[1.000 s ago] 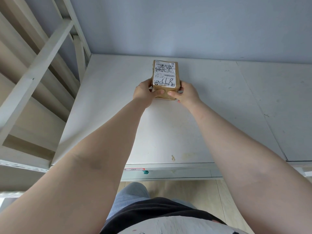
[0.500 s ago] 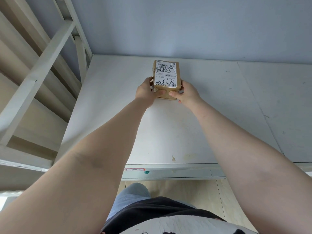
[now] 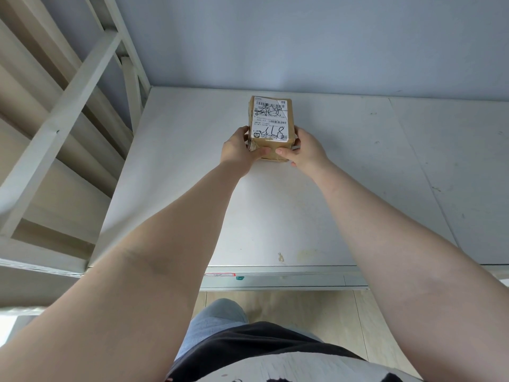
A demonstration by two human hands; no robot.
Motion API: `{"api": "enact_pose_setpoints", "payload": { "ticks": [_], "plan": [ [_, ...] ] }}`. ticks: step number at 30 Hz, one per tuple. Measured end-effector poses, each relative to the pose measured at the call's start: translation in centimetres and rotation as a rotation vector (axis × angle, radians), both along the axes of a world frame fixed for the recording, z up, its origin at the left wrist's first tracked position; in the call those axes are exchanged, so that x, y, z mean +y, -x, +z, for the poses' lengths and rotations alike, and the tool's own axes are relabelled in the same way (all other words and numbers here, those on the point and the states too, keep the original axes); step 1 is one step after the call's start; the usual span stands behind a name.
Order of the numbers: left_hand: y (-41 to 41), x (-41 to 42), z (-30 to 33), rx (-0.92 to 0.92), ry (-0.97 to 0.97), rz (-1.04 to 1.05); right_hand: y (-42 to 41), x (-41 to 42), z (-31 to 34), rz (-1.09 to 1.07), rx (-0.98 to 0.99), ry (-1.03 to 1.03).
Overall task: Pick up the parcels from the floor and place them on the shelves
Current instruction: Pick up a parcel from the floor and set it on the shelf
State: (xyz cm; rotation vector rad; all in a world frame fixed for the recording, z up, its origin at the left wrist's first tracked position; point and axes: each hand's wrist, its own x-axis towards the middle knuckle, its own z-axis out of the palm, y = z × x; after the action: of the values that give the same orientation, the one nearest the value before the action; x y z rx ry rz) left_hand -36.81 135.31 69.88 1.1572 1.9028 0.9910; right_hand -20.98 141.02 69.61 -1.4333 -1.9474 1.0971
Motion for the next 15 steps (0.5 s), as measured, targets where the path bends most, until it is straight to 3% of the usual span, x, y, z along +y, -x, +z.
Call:
{"api": "enact_pose_setpoints", "payload": {
  "ticks": [10,15],
  "plan": [
    [-0.1,-0.9,0.7,0.03,0.077,0.027,-0.3,-0.1,-0.7,-0.073,-0.07,0.114],
    [-0.5,-3.8,1.5,-0.119,0.088,0.131,-0.9,-2.4,-0.7,-0.222,0.033,0.183]
  ]
}}
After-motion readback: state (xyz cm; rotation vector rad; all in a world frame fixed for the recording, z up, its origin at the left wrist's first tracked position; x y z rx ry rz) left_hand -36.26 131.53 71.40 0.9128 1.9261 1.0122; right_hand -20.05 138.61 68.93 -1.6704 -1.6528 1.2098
